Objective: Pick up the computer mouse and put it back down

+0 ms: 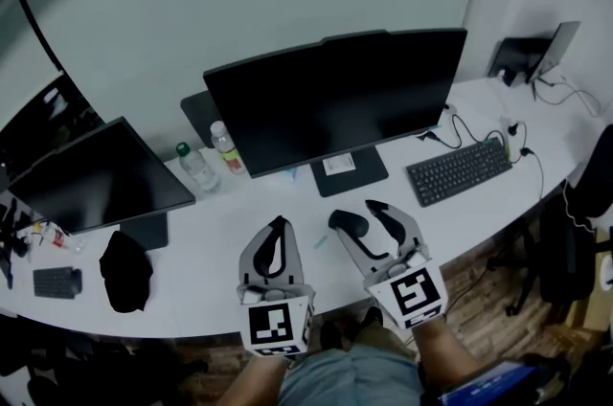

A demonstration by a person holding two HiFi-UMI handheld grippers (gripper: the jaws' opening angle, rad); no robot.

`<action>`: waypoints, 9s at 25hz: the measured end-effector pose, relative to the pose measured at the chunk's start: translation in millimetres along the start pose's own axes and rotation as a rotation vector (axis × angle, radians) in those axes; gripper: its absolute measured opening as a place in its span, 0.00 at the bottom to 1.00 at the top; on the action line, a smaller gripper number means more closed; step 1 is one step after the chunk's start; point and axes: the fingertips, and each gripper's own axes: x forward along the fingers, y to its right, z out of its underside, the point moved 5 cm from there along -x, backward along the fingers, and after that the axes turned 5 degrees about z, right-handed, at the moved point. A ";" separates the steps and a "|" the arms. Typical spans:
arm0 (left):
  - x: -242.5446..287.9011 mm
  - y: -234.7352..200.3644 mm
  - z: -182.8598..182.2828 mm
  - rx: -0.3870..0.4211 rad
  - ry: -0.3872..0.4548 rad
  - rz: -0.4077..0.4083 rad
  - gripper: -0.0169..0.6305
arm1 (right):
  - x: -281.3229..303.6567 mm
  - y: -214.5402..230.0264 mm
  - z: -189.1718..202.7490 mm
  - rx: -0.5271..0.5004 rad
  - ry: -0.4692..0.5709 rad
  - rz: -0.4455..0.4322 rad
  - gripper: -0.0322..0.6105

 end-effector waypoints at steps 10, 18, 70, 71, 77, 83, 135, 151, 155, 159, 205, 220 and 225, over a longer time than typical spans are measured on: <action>30.7 -3.2 6.7 -0.009 -0.037 -0.040 0.04 | 32.1 21.1 18.3 -0.016 -0.052 -0.083 0.42; 60.4 1.6 27.8 -0.024 -0.100 -0.076 0.04 | 55.3 37.0 51.3 0.004 -0.125 -0.186 0.43; 68.8 -16.7 144.1 -0.177 -0.377 -0.281 0.04 | 97.0 23.8 241.3 -0.023 -0.607 -0.468 0.52; 68.7 -17.4 141.0 -0.173 -0.372 -0.281 0.04 | 97.6 24.7 237.8 -0.014 -0.601 -0.463 0.52; 65.4 -20.6 116.5 -0.135 -0.319 -0.278 0.04 | 100.8 28.4 196.9 0.001 -0.515 -0.437 0.52; 50.7 -27.3 83.4 -0.102 -0.251 -0.295 0.04 | 102.3 27.3 126.7 -0.007 -0.388 -0.405 0.52; -28.3 -94.9 34.3 -0.051 -0.126 -0.475 0.04 | 120.7 -68.0 28.5 -0.104 -0.217 -0.540 0.52; -29.7 -101.9 79.8 -0.096 -0.234 -0.481 0.04 | 127.6 -83.7 106.3 -0.067 -0.371 -0.581 0.52; -30.1 -100.2 93.2 -0.104 -0.252 -0.471 0.04 | 126.3 -88.9 122.7 -0.057 -0.400 -0.589 0.52; -28.8 -101.5 101.3 -0.127 -0.276 -0.474 0.04 | 127.6 -92.4 141.6 -0.055 -0.435 -0.593 0.52; -10.4 -74.9 5.6 -0.018 -0.053 -0.391 0.04 | 115.6 -51.6 28.2 -0.013 -0.145 -0.411 0.42; 7.4 -39.4 -78.4 0.100 0.098 -0.308 0.04 | 67.1 16.5 -60.7 -0.009 0.136 -0.161 0.07; 11.5 -31.8 -79.3 0.109 0.099 -0.284 0.04 | 63.3 22.7 -60.3 -0.013 0.134 -0.138 0.07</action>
